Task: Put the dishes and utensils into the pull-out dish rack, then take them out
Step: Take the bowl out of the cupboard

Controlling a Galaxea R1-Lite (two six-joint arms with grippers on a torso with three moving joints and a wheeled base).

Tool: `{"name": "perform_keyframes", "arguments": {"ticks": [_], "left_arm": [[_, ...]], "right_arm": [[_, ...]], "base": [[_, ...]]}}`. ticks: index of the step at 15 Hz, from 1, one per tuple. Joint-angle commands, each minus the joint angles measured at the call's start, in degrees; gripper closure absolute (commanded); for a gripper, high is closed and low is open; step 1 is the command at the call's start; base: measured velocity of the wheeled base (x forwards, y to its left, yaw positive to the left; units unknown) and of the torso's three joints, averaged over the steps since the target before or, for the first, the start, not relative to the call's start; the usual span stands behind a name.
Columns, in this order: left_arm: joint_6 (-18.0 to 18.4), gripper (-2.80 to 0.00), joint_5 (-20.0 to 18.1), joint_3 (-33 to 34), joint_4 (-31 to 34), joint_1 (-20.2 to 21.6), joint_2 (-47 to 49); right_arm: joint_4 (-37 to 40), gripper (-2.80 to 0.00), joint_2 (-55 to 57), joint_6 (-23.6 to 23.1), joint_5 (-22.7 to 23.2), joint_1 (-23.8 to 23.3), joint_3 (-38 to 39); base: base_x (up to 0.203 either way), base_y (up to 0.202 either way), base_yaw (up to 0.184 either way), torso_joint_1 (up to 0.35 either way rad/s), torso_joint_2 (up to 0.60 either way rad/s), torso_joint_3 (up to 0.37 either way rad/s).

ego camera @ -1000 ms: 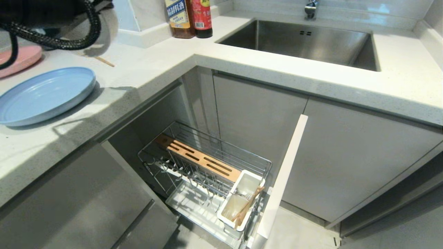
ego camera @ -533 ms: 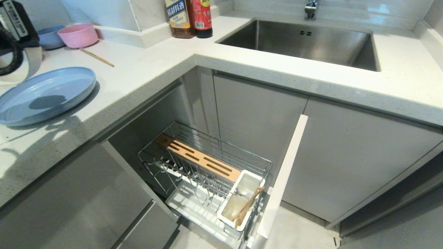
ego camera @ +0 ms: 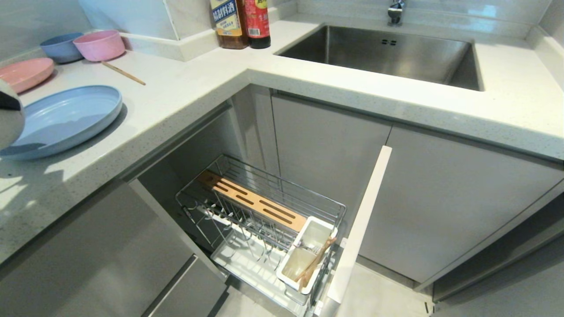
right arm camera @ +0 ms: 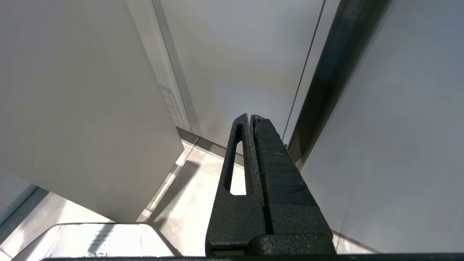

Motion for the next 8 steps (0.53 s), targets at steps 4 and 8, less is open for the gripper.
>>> {"name": "perform_keyframes", "arguments": {"ticks": [4, 8], "left_arm": [[-0.1, 0.00, -2.4, -0.1, 0.8, 0.4, 0.7], [-0.2, 0.00, -3.8, -0.1, 0.7, 0.4, 0.9]], "right_arm": [[0.0, 0.00, 0.0, 0.0, 0.0, 0.0, 0.1], [0.0, 0.00, 0.0, 0.0, 0.0, 0.0, 0.1]], "base": [[0.000, 0.000, 0.000, 0.000, 0.00, 0.000], [0.000, 0.000, 0.000, 0.000, 0.00, 0.000]]}}
